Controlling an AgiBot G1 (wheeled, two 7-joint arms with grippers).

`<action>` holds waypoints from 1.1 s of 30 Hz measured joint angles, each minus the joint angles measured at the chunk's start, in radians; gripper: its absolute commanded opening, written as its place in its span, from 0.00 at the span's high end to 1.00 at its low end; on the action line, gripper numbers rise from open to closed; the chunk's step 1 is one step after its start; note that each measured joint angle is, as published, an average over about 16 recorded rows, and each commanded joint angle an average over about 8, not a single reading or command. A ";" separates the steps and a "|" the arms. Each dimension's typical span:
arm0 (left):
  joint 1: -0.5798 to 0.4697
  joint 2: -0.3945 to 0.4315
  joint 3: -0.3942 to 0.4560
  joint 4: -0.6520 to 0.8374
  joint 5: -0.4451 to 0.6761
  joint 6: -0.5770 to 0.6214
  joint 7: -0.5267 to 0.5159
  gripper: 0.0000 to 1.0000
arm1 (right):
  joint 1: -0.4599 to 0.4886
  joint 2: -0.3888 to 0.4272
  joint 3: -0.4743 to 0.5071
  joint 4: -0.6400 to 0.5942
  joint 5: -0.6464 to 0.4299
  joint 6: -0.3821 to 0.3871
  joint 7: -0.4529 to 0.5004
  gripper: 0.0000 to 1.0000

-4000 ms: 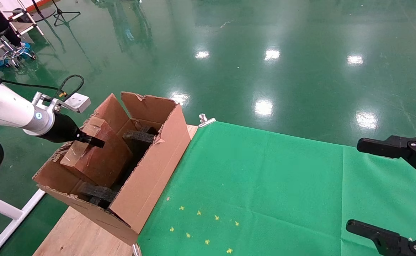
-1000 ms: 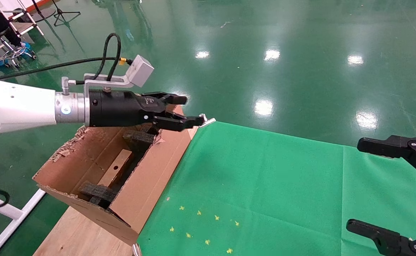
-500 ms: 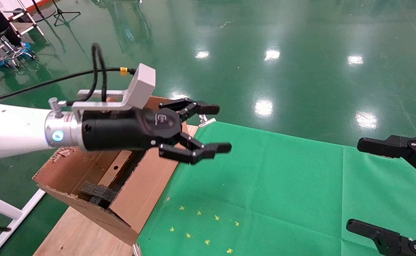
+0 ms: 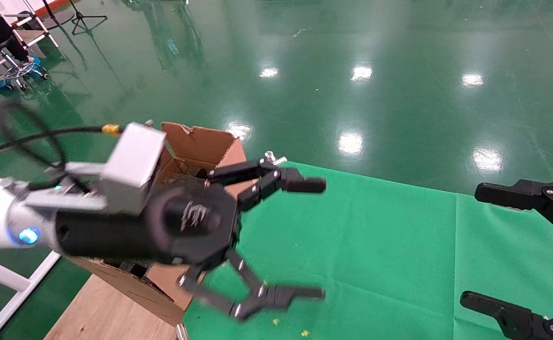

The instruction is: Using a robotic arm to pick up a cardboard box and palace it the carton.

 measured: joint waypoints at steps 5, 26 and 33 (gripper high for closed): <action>0.025 -0.005 -0.019 -0.030 -0.023 0.009 0.009 0.00 | 0.000 0.000 0.000 0.000 0.000 0.000 0.000 0.00; 0.009 -0.002 -0.007 -0.010 -0.007 0.002 0.004 0.00 | 0.000 0.000 0.000 0.000 0.000 0.000 0.000 0.00; 0.006 -0.001 -0.004 -0.006 -0.004 0.001 0.004 0.00 | 0.000 0.000 0.000 0.000 0.000 0.000 0.000 0.00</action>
